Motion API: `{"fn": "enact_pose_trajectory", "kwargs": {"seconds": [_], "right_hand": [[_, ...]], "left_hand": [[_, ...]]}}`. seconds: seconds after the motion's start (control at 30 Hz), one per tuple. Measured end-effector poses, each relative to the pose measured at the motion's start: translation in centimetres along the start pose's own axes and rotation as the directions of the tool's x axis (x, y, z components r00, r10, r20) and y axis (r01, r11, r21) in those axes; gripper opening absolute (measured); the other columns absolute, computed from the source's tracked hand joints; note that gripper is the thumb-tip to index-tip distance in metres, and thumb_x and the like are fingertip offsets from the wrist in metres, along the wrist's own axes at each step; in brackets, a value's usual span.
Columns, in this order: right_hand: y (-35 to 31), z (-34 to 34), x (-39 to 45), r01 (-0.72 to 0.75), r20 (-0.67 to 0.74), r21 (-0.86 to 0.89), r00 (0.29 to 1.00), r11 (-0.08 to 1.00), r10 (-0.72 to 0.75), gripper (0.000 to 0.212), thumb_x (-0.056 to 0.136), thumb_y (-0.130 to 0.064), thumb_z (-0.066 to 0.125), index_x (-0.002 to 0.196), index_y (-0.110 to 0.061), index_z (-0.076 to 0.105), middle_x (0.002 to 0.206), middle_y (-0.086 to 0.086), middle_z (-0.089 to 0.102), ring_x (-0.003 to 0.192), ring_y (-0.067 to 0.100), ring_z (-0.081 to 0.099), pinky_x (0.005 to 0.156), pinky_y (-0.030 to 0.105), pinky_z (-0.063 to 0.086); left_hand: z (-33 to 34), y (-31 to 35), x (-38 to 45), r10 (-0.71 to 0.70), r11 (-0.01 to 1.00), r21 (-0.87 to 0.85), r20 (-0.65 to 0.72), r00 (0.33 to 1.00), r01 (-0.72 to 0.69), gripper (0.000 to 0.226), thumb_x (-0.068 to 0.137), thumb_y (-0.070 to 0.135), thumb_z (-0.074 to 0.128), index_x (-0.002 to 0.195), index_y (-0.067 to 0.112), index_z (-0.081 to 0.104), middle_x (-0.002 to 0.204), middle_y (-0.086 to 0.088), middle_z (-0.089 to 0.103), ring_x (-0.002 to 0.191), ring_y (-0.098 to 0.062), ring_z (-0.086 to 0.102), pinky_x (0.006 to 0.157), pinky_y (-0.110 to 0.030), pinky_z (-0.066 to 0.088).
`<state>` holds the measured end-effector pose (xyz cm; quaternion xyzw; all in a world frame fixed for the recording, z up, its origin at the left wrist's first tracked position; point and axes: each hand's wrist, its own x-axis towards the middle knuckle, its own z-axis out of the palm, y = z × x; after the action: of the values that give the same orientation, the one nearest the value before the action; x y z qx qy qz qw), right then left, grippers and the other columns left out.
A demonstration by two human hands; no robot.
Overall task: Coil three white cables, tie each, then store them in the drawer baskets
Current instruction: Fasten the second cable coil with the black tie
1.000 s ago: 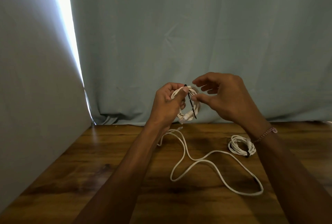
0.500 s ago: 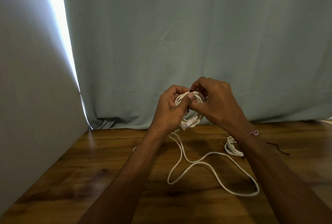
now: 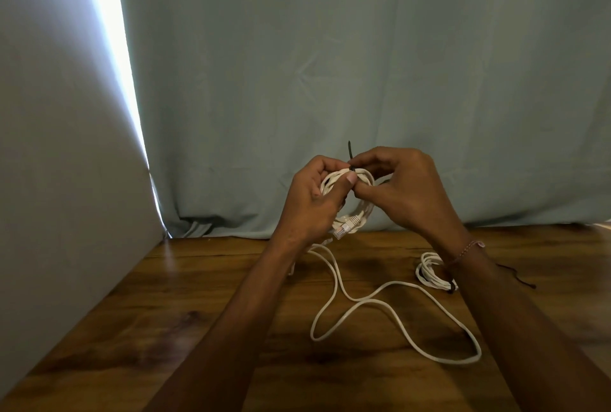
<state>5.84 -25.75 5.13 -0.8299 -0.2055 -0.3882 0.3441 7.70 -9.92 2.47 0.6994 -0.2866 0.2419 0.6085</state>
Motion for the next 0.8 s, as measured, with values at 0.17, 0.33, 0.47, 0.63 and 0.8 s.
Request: {"fn": "enact_pose_trajectory", "kwargs": {"seconds": [0.17, 0.33, 0.47, 0.63, 0.8], "right_hand": [[0.1, -1.3, 0.2, -0.15, 0.155, 0.294, 0.982, 0.944, 0.107, 0.027, 0.087, -0.016, 0.076, 0.113, -0.023, 0.077, 0.103, -0.01, 0.077, 0.096, 0.003, 0.072, 0.086, 0.023, 0.058], [-0.1, -0.4, 0.2, -0.19, -0.017, 0.419, 0.976, 0.888, 0.217, 0.017, 0.087, -0.017, 0.077, 0.104, -0.018, 0.079, 0.097, -0.007, 0.078, 0.09, 0.007, 0.074, 0.085, 0.03, 0.062], [-0.5, 0.3, 0.0, -0.139, -0.17, 0.39, 0.961, 0.91, 0.22, 0.031, 0.083, -0.019, 0.082, 0.112, -0.017, 0.069, 0.084, -0.009, 0.077, 0.077, 0.003, 0.074, 0.074, 0.019, 0.06], [-1.1, 0.6, -0.2, -0.084, -0.253, 0.305, 0.953, 0.949, 0.165, 0.027, 0.084, -0.022, 0.081, 0.109, -0.018, 0.072, 0.084, -0.017, 0.072, 0.08, -0.004, 0.072, 0.073, 0.014, 0.058], [-1.2, 0.6, -0.3, 0.008, -0.273, 0.282, 0.959, 0.959, 0.072, 0.016, 0.086, -0.018, 0.079, 0.101, -0.02, 0.075, 0.087, -0.017, 0.071, 0.082, -0.003, 0.072, 0.074, 0.014, 0.058]], "left_hand": [[0.0, -0.3, 0.1, -0.001, 1.0, 0.006, -0.02, 1.0, 0.001, 0.016, 0.096, 0.021, 0.068, 0.11, 0.014, 0.065, 0.09, 0.001, 0.069, 0.072, -0.006, 0.066, 0.063, -0.021, 0.056], [0.1, -0.4, 0.0, -0.002, 1.0, -0.012, -0.006, 1.0, 0.002, 0.018, 0.096, 0.02, 0.067, 0.11, 0.008, 0.066, 0.085, 0.0, 0.068, 0.067, -0.006, 0.064, 0.06, -0.022, 0.053], [0.3, -0.5, 0.1, -0.003, 1.0, -0.015, -0.004, 1.0, 0.003, 0.019, 0.097, 0.021, 0.067, 0.111, 0.008, 0.066, 0.085, 0.0, 0.068, 0.067, -0.006, 0.064, 0.061, -0.022, 0.053], [0.4, -0.5, 0.0, 0.033, 0.999, 0.025, 0.009, 0.999, -0.033, 0.019, 0.099, 0.024, 0.063, 0.112, 0.011, 0.067, 0.081, 0.001, 0.069, 0.069, -0.006, 0.064, 0.063, -0.023, 0.054], [0.1, -0.7, 0.1, 0.027, 0.999, 0.021, 0.03, 0.999, -0.028, 0.019, 0.1, 0.025, 0.061, 0.111, 0.01, 0.066, 0.081, 0.001, 0.071, 0.07, -0.01, 0.065, 0.065, -0.027, 0.055]]}}
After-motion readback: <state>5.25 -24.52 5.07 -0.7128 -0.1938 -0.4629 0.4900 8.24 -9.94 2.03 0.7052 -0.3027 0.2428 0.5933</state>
